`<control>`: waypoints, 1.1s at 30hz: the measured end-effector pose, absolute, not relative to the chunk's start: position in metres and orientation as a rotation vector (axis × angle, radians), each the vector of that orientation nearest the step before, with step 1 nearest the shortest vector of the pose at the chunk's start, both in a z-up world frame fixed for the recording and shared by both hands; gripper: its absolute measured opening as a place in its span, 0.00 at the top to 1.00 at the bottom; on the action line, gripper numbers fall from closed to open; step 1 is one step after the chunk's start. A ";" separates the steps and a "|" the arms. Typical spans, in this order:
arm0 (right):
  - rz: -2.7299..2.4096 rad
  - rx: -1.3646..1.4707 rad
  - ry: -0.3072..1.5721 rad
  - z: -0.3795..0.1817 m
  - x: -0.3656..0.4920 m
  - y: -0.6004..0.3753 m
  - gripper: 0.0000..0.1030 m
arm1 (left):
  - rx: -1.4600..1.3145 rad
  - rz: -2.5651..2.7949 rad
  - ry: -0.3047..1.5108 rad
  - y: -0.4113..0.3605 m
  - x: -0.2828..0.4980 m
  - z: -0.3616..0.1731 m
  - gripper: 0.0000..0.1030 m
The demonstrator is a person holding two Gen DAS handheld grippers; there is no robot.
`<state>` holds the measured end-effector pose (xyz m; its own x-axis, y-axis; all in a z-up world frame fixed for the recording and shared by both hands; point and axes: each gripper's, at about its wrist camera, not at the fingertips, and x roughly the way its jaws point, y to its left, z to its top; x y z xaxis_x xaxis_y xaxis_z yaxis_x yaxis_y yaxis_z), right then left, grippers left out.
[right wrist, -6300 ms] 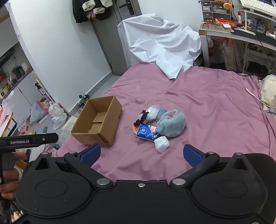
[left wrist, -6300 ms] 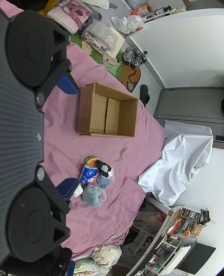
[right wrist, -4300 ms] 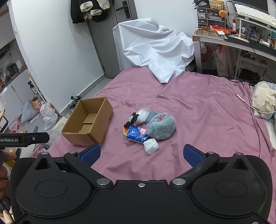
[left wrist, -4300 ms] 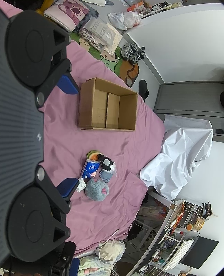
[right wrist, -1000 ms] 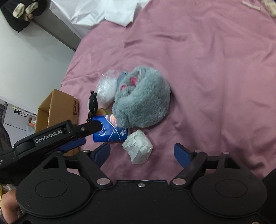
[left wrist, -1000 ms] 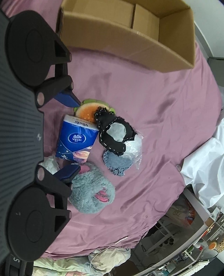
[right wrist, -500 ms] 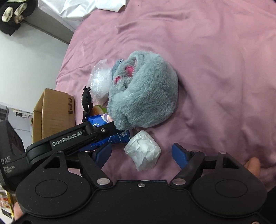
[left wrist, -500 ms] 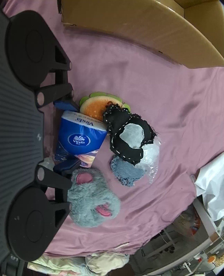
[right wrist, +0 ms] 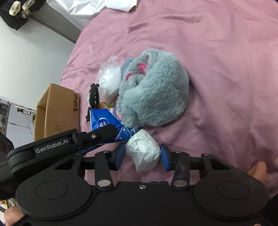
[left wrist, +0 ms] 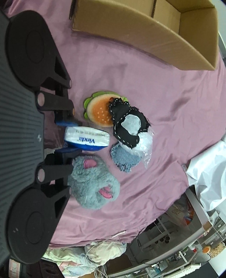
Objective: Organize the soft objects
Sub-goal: 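Close the left tool on the tissue pack while the right tool grips the white bundle, then carry the tissue pack with the left tool over the box while the right tool carries the bundle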
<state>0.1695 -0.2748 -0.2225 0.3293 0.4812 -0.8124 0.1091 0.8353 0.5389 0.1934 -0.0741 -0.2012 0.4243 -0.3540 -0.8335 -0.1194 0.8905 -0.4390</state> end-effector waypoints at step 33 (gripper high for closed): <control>0.343 0.393 0.938 -0.144 0.136 -0.254 0.59 | -0.423 -0.043 0.935 -0.033 0.123 -0.122 0.83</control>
